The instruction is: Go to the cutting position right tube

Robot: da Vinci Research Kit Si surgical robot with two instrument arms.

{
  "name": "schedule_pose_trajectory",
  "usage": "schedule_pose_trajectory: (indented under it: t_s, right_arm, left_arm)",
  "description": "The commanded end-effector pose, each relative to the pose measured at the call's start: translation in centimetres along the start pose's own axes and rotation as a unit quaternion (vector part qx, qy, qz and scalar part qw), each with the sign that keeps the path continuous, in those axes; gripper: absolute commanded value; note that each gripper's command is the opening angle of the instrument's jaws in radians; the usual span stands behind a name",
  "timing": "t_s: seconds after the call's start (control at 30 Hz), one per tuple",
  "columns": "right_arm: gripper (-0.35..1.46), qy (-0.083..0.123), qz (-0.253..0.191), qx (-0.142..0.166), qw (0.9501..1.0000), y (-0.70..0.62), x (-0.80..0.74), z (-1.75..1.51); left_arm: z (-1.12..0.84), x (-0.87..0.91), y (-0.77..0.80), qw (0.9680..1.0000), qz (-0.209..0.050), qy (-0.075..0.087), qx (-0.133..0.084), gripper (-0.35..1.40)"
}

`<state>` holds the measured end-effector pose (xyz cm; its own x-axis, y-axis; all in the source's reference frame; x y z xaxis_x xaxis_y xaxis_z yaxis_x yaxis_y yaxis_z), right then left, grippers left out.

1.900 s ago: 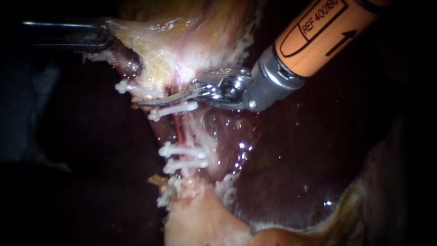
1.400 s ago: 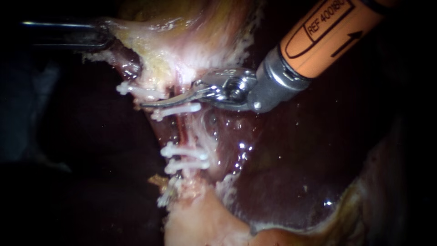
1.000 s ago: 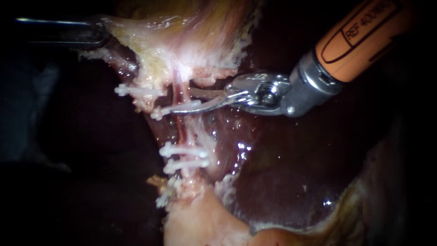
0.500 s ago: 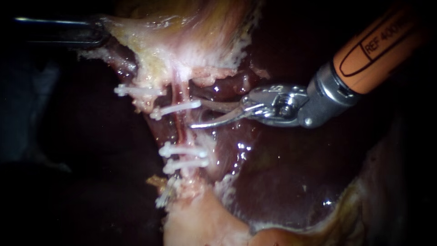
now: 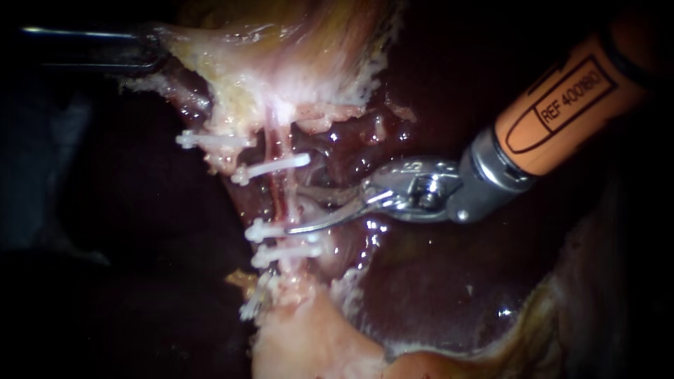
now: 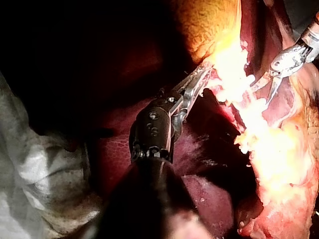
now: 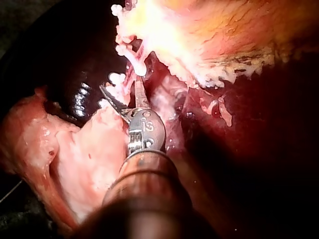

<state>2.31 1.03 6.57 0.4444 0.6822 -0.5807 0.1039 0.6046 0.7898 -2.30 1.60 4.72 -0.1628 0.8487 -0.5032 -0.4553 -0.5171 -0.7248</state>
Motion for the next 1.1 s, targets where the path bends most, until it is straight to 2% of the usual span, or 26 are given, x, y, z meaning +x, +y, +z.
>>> schedule_pose_trajectory:
  t_s: [0.03,0.4,0.77,0.9,1.1]
  right_arm:
    - [1.41,0.003,-0.001,0.0,1.0,0.01,0.03,0.04]
    - [1.4,0.018,0.007,0.007,0.9998,0.1,0.18,0.43]
    - [1.38,0.027,0.019,0.007,0.9994,0.11,0.25,0.55]
    - [1.38,0.028,0.018,0.018,0.9993,0.04,0.26,0.57]
    - [1.38,0.03,0.016,0.055,0.9979,-0.2,0.29,0.62]
  left_arm:
    - [0.0,0.0,0.0,1.0,0.0,0.0,0.0,-0.35]
    - [0.01,0.0,0.0,1.0,0.0,0.0,0.0,-0.35]
    - [0.01,0.0,0.01,1.0,0.0,0.0,0.0,-0.35]
    - [0.01,0.0,0.01,1.0,0.0,0.0,0.001,-0.35]
    - [0.01,0.0,0.01,1.0,0.0,0.0,0.001,-0.35]
